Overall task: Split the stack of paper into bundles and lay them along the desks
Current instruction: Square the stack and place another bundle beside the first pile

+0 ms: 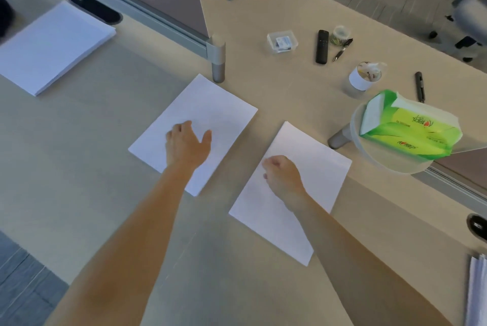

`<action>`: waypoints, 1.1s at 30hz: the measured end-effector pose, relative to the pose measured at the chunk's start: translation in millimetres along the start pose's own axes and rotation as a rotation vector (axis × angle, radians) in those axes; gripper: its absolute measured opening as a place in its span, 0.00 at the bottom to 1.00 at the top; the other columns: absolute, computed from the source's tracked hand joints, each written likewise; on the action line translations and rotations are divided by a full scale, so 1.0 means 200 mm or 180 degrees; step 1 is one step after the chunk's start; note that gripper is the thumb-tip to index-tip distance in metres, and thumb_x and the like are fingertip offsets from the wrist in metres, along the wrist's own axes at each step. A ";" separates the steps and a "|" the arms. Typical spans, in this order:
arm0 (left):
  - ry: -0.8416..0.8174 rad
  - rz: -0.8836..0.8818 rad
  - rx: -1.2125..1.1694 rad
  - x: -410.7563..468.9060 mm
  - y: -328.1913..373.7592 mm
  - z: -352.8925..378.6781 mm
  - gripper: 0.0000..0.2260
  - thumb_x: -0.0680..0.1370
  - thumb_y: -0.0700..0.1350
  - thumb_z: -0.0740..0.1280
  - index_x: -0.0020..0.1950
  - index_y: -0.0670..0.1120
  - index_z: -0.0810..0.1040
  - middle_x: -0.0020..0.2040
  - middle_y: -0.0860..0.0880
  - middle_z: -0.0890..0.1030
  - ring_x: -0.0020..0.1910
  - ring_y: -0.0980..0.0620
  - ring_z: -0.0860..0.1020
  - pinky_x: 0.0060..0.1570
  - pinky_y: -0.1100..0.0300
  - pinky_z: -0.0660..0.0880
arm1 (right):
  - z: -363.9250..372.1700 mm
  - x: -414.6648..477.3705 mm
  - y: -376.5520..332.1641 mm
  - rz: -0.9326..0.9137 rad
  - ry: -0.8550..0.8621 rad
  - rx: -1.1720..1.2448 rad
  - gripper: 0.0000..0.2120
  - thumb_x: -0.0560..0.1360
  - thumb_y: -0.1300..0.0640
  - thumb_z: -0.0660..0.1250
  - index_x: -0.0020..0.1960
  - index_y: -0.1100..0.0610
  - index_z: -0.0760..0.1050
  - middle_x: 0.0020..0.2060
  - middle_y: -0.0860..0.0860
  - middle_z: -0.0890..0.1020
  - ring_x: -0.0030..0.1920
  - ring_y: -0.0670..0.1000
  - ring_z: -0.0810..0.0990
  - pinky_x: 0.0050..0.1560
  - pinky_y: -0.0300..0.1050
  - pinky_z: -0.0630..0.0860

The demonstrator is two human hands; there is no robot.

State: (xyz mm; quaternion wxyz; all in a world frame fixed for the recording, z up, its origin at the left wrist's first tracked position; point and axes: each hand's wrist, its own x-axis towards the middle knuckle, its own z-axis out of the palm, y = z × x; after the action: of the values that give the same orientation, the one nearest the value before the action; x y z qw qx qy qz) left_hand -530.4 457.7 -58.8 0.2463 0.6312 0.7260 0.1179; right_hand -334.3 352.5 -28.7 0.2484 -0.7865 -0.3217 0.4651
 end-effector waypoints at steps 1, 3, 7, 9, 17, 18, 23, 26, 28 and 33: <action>0.0054 -0.0148 0.0052 0.05 -0.06 -0.04 0.32 0.77 0.60 0.62 0.73 0.40 0.65 0.70 0.39 0.69 0.69 0.37 0.65 0.68 0.44 0.64 | 0.09 0.01 -0.05 0.0162 -0.0205 0.0241 0.12 0.72 0.44 0.62 0.36 0.51 0.72 0.35 0.53 0.74 0.39 0.53 0.75 0.46 0.49 0.71; 0.0094 -0.0353 0.0156 0.15 -0.16 -0.08 0.33 0.76 0.61 0.62 0.71 0.39 0.66 0.68 0.38 0.70 0.68 0.37 0.66 0.67 0.44 0.64 | 0.24 0.04 -0.12 0.0537 -0.0549 0.0821 0.16 0.72 0.46 0.64 0.29 0.50 0.67 0.29 0.53 0.67 0.31 0.53 0.68 0.43 0.50 0.70; 0.0024 -0.0666 0.0247 0.27 -0.28 -0.11 0.35 0.74 0.65 0.61 0.68 0.37 0.68 0.65 0.38 0.70 0.67 0.36 0.65 0.67 0.44 0.63 | 0.46 0.11 -0.20 0.1161 -0.0715 0.1281 0.12 0.78 0.50 0.64 0.40 0.55 0.70 0.32 0.49 0.71 0.33 0.48 0.69 0.47 0.45 0.74; -0.0001 -0.0775 0.0276 0.31 -0.31 -0.11 0.36 0.75 0.66 0.60 0.68 0.36 0.68 0.65 0.37 0.70 0.67 0.35 0.65 0.67 0.46 0.62 | 0.53 0.13 -0.21 0.1257 -0.0706 0.1379 0.11 0.77 0.49 0.64 0.50 0.56 0.76 0.43 0.51 0.81 0.41 0.50 0.78 0.49 0.46 0.77; 0.0039 -0.0890 0.0486 0.33 -0.33 -0.11 0.36 0.75 0.66 0.58 0.68 0.36 0.68 0.64 0.37 0.70 0.65 0.36 0.66 0.65 0.46 0.63 | 0.62 0.13 -0.24 0.1236 -0.0578 0.1637 0.19 0.72 0.50 0.63 0.59 0.58 0.76 0.56 0.55 0.83 0.55 0.55 0.83 0.60 0.55 0.78; 0.0008 -0.0917 0.0474 0.33 -0.33 -0.11 0.36 0.75 0.66 0.57 0.68 0.37 0.69 0.64 0.38 0.70 0.65 0.36 0.66 0.65 0.46 0.64 | 0.61 0.12 -0.24 0.1180 -0.0584 0.1572 0.21 0.71 0.49 0.63 0.59 0.58 0.76 0.51 0.54 0.84 0.52 0.56 0.83 0.61 0.54 0.78; 0.0004 -0.0924 0.0490 0.18 -0.24 -0.18 0.34 0.76 0.66 0.57 0.69 0.39 0.67 0.63 0.40 0.70 0.65 0.37 0.66 0.63 0.46 0.63 | 0.44 0.02 -0.25 0.0750 -0.0384 0.1002 0.17 0.74 0.47 0.62 0.30 0.55 0.68 0.27 0.49 0.70 0.32 0.51 0.68 0.47 0.49 0.74; -0.0121 -0.0605 0.0340 0.02 -0.14 -0.21 0.32 0.77 0.64 0.57 0.71 0.42 0.66 0.66 0.40 0.69 0.67 0.38 0.65 0.64 0.44 0.63 | 0.27 -0.10 -0.21 0.0471 -0.0233 0.0914 0.16 0.73 0.48 0.63 0.31 0.53 0.63 0.30 0.53 0.67 0.34 0.53 0.67 0.42 0.48 0.68; -0.0232 -0.0343 0.0238 -0.12 -0.04 -0.22 0.31 0.77 0.63 0.57 0.71 0.43 0.66 0.68 0.41 0.69 0.67 0.38 0.65 0.64 0.45 0.64 | 0.13 -0.21 -0.17 0.0307 -0.0217 0.1084 0.11 0.73 0.49 0.64 0.37 0.56 0.71 0.34 0.55 0.72 0.36 0.54 0.72 0.43 0.47 0.72; -0.0548 0.0184 -0.0101 -0.49 0.23 -0.19 0.29 0.78 0.61 0.58 0.72 0.43 0.65 0.66 0.42 0.70 0.65 0.40 0.69 0.61 0.46 0.69 | -0.22 -0.47 0.03 0.0230 -0.0039 0.1424 0.10 0.78 0.53 0.66 0.45 0.61 0.79 0.38 0.54 0.81 0.40 0.53 0.81 0.46 0.46 0.79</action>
State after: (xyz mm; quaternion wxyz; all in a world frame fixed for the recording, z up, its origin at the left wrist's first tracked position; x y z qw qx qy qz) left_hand -502.6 376.1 16.1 0.3143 0.6557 0.6816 0.0818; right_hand -326.7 275.4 39.8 0.3978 -0.7200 -0.1836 0.5382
